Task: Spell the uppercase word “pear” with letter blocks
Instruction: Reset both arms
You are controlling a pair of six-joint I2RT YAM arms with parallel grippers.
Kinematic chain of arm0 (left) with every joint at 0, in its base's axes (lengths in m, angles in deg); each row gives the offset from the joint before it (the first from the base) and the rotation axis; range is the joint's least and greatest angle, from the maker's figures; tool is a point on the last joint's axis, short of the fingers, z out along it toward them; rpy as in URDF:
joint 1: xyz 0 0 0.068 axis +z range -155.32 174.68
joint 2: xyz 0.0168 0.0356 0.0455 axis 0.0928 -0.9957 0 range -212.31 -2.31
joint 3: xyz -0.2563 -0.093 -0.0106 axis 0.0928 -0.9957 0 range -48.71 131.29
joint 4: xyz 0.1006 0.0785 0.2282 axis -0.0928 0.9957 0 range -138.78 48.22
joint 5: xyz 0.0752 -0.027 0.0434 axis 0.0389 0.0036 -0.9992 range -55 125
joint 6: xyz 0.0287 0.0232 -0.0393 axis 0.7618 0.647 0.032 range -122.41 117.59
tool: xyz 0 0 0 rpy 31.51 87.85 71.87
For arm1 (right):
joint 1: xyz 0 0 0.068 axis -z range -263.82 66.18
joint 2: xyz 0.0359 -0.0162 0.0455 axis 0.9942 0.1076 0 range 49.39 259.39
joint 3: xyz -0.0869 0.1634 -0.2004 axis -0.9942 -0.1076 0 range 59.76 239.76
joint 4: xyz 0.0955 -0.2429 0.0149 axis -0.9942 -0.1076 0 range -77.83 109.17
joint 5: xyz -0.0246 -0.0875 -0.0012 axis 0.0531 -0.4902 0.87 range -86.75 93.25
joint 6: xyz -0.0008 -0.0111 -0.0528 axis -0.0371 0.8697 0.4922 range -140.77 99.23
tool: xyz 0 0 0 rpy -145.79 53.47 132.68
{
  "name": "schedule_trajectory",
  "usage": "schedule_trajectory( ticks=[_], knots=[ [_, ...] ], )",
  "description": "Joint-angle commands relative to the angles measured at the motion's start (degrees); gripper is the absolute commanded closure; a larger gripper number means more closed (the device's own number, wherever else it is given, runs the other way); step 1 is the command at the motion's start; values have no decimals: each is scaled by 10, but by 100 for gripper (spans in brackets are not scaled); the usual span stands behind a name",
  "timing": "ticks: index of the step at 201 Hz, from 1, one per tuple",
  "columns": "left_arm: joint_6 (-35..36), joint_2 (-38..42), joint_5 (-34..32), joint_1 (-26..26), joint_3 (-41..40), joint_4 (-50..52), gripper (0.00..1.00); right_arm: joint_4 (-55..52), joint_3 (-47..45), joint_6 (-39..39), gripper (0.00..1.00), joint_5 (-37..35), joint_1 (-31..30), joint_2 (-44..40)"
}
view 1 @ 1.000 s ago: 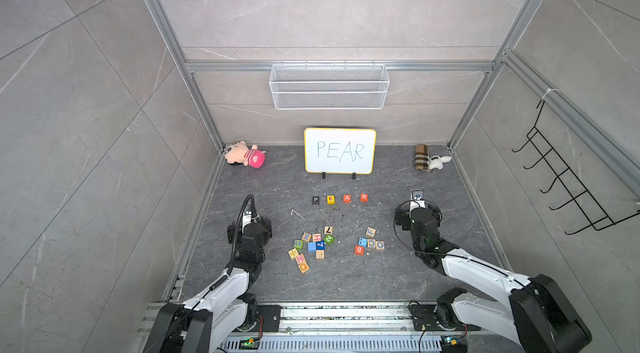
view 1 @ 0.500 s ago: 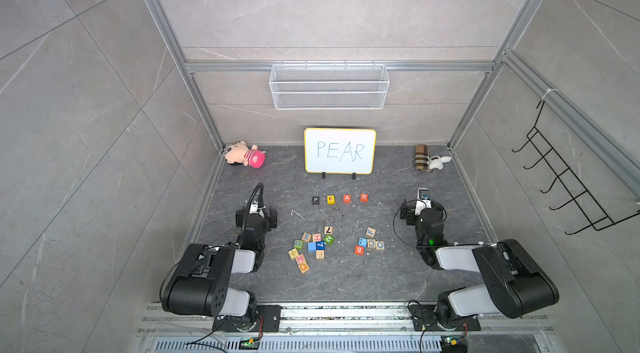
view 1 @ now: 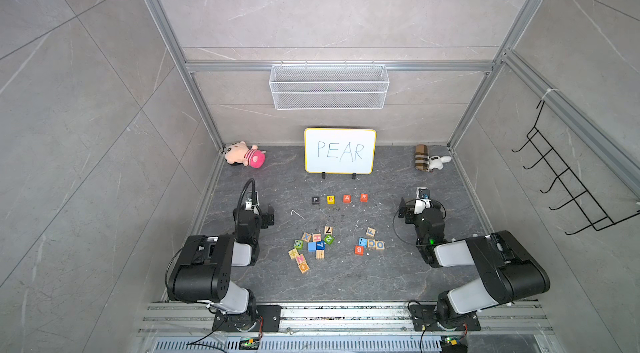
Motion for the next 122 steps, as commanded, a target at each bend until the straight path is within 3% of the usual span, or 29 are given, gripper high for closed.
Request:
schedule_trajectory(
  ticks=[1, 18, 122],
  knots=[
    [-38, 7, 28, 22, 27, 42, 0, -46, 19, -29, 1, 23, 19, 2],
    [-38, 8, 28, 23, 28, 47, 0, -66, 25, -43, 1, 49, 40, -1],
    [-39, 8, 29, 22, 29, 48, 0, -63, 25, -36, 1, 45, 39, 0]
  ],
)
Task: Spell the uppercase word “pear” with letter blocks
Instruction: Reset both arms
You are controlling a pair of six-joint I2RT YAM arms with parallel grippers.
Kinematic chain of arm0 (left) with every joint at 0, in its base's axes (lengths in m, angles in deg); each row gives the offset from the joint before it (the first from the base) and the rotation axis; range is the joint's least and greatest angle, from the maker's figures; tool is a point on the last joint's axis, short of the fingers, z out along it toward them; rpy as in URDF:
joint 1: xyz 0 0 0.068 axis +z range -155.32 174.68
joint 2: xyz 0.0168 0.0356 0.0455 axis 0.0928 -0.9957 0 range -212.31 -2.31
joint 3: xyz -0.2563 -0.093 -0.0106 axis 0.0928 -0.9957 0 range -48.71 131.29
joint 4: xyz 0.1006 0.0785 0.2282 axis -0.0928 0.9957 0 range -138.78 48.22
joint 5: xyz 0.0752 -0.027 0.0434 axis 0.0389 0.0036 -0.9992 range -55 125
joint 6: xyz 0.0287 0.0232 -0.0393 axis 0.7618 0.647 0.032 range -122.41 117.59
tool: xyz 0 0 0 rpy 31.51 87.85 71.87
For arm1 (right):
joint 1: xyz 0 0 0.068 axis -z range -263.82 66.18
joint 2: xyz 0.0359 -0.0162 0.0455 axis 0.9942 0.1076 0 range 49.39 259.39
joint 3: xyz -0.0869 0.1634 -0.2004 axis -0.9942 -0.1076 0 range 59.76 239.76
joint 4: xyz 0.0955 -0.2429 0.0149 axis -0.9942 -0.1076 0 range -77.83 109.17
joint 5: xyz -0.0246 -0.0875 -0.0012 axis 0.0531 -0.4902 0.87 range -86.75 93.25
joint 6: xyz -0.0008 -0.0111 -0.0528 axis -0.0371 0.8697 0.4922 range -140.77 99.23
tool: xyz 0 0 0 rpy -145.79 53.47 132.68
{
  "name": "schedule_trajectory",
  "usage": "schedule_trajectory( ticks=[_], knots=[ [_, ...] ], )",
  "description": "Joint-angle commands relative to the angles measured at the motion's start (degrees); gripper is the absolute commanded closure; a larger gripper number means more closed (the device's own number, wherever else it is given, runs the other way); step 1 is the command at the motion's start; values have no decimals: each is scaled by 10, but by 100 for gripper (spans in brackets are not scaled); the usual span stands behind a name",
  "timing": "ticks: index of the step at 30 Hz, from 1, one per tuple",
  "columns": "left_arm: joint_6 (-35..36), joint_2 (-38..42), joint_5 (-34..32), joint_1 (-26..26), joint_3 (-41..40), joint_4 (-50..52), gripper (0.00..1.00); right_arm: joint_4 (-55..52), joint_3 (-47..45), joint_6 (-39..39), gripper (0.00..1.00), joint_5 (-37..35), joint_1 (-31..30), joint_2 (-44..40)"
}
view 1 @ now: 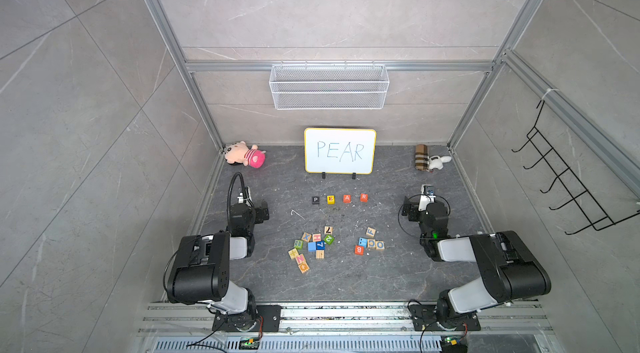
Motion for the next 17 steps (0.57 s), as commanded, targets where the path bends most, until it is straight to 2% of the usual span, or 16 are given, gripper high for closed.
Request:
schedule_trajectory(
  ticks=[1, 17],
  knots=[
    [-7, 7, 13, 0, 5, -10, 0, -5, 9, -8, 1, 5, -1, 0],
    [-6, 8, 13, 1, 4, -10, 0, -9, 11, -6, 1, 7, -1, 0]
  ],
)
